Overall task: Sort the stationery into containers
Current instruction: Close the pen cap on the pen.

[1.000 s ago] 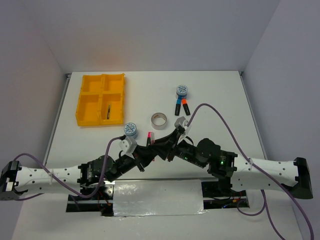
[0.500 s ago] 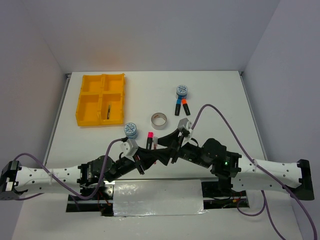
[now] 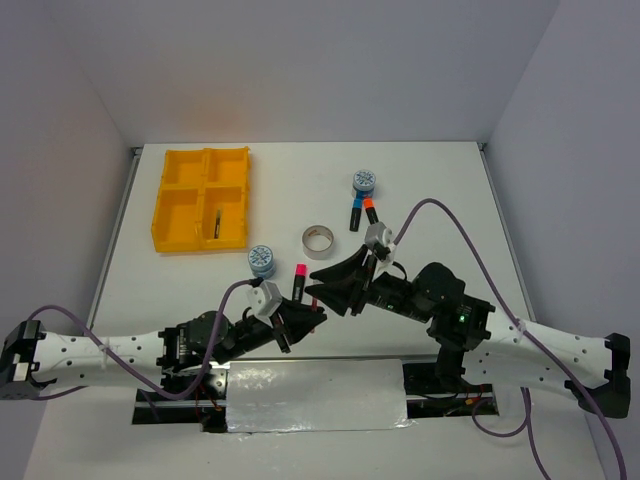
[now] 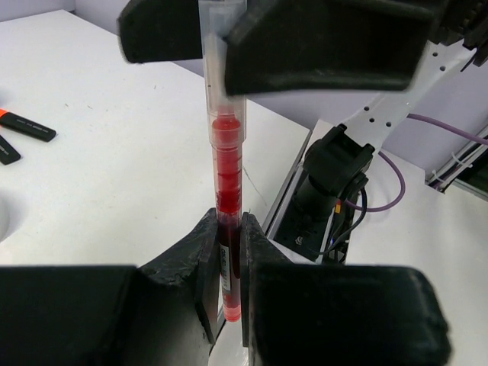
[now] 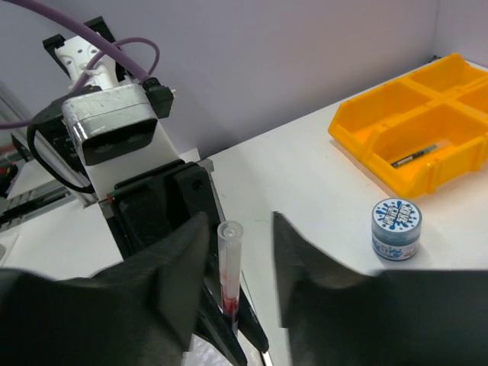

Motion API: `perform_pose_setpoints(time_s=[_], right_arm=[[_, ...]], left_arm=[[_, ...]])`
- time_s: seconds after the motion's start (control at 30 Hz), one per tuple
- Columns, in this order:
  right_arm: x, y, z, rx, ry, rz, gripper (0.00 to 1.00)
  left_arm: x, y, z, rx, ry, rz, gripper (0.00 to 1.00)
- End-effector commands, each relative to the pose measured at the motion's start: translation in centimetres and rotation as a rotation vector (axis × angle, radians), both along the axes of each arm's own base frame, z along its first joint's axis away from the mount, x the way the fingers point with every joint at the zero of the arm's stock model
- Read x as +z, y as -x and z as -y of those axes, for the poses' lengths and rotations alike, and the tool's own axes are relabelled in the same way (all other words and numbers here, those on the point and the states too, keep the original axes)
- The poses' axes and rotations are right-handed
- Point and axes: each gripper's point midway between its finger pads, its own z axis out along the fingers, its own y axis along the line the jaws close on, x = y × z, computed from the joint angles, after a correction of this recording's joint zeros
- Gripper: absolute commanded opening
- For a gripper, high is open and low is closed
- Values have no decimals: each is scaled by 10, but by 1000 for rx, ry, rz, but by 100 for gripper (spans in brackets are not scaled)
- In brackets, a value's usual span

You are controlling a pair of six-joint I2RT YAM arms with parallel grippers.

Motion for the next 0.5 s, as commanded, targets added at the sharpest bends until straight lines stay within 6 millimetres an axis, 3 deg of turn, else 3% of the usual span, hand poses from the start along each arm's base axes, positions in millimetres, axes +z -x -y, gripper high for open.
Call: perform_pose_setpoints(time_s=[0.0, 0.27, 0.37, 0.43, 0.47], right_arm=[[26, 12, 3, 68, -68, 8, 42], [22, 11, -1, 79, -57, -12, 29], [17, 9, -3, 78, -48, -19, 17], [14, 8, -3, 74, -41, -25, 0], [11, 7, -4, 70, -36, -25, 0]], left_arm=[[22, 3, 3, -15, 49, 38, 0], [19, 0, 2, -1, 39, 32, 0], [20, -1, 1, 9, 44, 32, 0], [22, -3, 0, 21, 48, 29, 0], [24, -4, -1, 25, 51, 29, 0]])
